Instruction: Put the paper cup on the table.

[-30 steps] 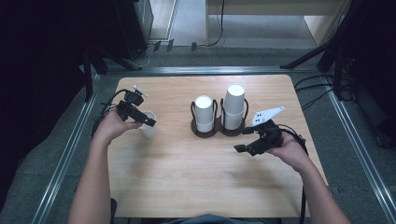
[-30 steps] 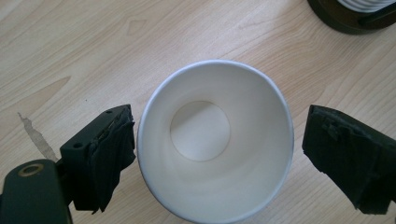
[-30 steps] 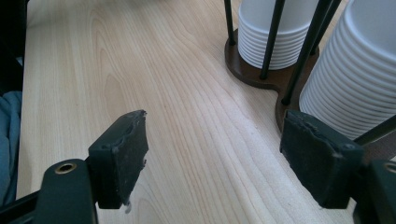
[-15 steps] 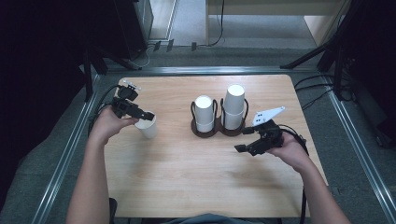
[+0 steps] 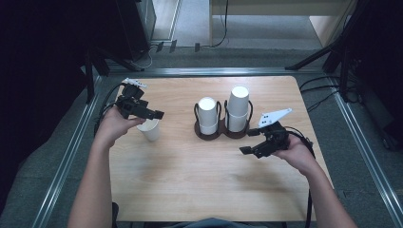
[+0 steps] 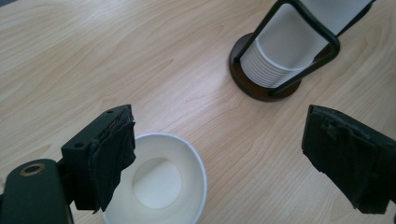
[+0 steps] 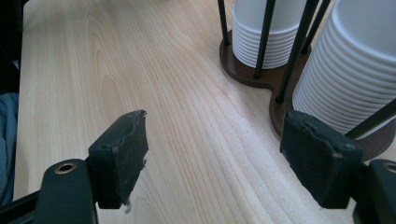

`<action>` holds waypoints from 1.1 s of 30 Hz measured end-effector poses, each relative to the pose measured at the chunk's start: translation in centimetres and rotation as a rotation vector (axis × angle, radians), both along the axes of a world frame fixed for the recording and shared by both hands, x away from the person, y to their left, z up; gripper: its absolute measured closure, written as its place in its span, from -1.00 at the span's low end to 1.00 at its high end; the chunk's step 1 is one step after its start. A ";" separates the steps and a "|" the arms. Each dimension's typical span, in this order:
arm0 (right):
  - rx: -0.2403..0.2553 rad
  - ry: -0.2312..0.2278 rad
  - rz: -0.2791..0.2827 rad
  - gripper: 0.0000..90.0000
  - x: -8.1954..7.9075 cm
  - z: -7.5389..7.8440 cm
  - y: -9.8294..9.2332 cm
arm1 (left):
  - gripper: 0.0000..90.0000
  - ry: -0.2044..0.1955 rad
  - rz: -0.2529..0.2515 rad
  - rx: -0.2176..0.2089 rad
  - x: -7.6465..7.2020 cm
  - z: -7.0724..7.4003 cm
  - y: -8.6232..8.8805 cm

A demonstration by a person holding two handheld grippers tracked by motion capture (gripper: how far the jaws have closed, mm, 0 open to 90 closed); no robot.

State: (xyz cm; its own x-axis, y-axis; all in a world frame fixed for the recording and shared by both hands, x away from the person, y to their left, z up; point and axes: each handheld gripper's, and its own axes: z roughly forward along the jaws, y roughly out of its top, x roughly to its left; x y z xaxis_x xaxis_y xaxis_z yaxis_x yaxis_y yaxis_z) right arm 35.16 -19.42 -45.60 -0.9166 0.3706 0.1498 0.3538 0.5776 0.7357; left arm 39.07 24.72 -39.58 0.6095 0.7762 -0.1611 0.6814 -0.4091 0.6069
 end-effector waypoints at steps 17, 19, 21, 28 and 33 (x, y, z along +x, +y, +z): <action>0.006 -0.018 -0.026 -0.48 0.1 -0.1 -0.2 | -0.71 -0.039 -0.128 -0.063 -1.2 -0.3 -4.3; 0.009 -0.018 -0.026 -0.48 0.1 0.0 -0.2 | -0.71 -0.038 -0.145 -0.072 -1.3 -0.4 -4.8; 0.014 -0.018 -0.029 -0.48 0.1 0.0 -0.3 | -0.71 -0.044 -0.163 -0.074 -1.5 -0.4 -5.5; 0.029 -0.007 -0.053 -0.49 0.1 0.1 -0.3 | -0.71 -0.070 -0.244 -0.116 -2.3 -0.4 -7.2; 0.034 -0.011 -0.062 -0.50 0.2 0.1 -0.2 | -0.71 -0.067 -0.283 -0.127 -2.8 -0.7 -8.5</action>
State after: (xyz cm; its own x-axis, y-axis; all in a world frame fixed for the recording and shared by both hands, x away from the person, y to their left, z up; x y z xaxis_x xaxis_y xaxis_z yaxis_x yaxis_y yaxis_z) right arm 35.34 -19.63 -45.52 -0.8937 0.4218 0.1532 0.3799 0.5293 0.7586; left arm 36.23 16.18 -40.27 0.8107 0.5508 -0.1984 0.5085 -0.4945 0.7049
